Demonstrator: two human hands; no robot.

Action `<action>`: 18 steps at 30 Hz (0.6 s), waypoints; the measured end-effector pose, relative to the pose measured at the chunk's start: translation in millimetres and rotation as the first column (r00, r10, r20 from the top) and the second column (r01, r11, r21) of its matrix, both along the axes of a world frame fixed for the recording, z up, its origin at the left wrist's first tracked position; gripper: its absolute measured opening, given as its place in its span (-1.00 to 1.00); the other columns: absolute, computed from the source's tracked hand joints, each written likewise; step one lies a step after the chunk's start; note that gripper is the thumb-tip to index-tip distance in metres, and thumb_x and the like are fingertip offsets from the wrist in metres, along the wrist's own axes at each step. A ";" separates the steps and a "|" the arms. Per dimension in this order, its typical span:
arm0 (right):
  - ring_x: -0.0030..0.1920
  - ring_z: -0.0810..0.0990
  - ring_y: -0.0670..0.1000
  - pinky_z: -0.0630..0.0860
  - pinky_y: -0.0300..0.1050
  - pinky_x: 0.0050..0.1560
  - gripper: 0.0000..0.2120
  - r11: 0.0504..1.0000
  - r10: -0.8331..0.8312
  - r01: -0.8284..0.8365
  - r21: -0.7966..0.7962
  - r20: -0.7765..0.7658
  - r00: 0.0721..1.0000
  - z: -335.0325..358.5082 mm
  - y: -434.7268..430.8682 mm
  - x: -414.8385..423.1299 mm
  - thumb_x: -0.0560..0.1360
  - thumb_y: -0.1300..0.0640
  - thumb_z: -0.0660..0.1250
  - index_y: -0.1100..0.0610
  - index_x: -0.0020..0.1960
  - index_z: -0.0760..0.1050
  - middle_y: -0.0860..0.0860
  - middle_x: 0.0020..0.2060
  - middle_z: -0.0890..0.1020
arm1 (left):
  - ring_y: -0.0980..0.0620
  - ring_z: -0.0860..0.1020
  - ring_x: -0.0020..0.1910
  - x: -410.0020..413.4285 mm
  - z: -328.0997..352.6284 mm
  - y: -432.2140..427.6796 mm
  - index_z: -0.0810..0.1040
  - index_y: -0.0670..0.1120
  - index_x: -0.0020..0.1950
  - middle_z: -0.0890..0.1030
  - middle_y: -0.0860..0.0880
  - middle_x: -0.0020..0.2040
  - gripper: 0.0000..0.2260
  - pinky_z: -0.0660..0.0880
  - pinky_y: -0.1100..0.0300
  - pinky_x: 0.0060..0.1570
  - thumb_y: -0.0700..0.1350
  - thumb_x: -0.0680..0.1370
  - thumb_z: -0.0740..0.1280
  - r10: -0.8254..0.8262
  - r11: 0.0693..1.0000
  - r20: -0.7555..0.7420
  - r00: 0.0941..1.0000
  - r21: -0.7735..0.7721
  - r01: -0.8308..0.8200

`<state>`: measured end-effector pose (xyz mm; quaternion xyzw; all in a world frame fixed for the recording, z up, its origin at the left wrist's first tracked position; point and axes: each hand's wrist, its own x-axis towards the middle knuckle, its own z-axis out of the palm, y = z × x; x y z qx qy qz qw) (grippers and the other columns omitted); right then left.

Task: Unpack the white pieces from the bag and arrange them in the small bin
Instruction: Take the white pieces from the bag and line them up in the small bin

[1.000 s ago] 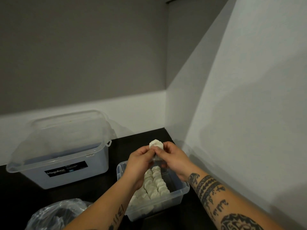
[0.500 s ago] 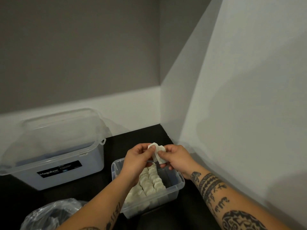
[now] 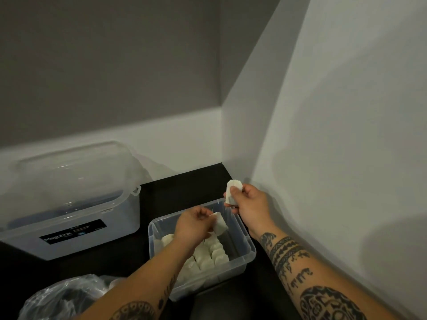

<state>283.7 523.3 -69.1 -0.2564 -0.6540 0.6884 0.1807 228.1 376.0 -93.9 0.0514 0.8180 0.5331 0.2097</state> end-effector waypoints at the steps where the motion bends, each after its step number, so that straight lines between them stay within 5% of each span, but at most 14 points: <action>1: -0.07 0.72 0.02 0.58 -0.27 -0.26 -0.94 1.000 -0.015 0.015 -0.009 -0.007 1.000 -1.7 0.9 -1.1 0.64 0.06 0.33 -0.04 0.03 0.58 0.04 0.00 0.72 | 0.00 0.69 -0.10 -1.8 -5.3 4.8 0.64 -0.03 -0.02 0.71 -0.05 -0.08 -0.99 0.68 0.07 -0.08 -0.13 0.59 0.44 -0.011 0.999 -0.001 1.000 -0.031 0.011; 5: -0.04 0.72 0.02 0.58 -0.29 -0.25 -0.84 0.999 -0.036 0.036 -0.027 0.002 0.999 -7.9 5.3 -5.7 0.64 0.06 0.33 0.06 0.16 0.60 0.03 -0.01 0.70 | 0.15 0.64 -0.13 -6.8 -20.7 17.7 0.62 0.04 -0.03 0.67 0.06 -0.08 -0.97 0.55 0.29 -0.19 -0.08 0.59 0.44 -0.102 0.969 -0.076 0.992 -0.234 0.082; 8: -0.05 0.71 -0.02 0.63 -0.21 -0.18 -0.93 0.999 -0.031 0.031 0.005 0.004 0.999 -12.8 5.6 -7.7 0.63 0.05 0.33 -0.02 0.06 0.60 -0.01 -0.05 0.71 | 0.23 0.57 -0.17 -8.4 -29.4 25.1 0.59 0.07 -0.05 0.63 0.10 -0.09 -0.93 0.42 0.40 -0.27 -0.08 0.61 0.41 -0.173 0.936 -0.157 0.972 -0.332 0.112; 13: -0.31 0.57 -0.08 0.54 -0.14 -0.27 -0.84 0.991 -0.048 0.044 0.127 0.029 0.998 -19.1 0.4 -6.2 0.62 0.03 0.34 0.01 -0.11 0.59 -0.01 -0.26 0.67 | 0.19 0.60 -0.14 -10.6 -36.3 32.2 0.65 0.05 0.02 0.67 0.06 -0.06 -0.96 0.54 0.27 -0.10 -0.05 0.62 0.40 -0.224 0.907 -0.205 0.953 -0.402 0.127; 18: -0.30 0.58 -0.10 0.48 -0.20 -0.31 -0.84 0.979 -0.010 0.000 0.206 0.049 0.999 -23.9 -3.1 -7.2 0.62 -0.01 0.33 0.02 -0.08 0.60 -0.01 -0.23 0.66 | 0.12 0.61 -0.14 -8.3 -35.8 32.0 0.68 0.03 0.07 0.68 0.05 -0.08 -0.90 0.53 0.20 -0.13 -0.02 0.61 0.39 -0.269 0.865 -0.296 0.917 -0.493 0.095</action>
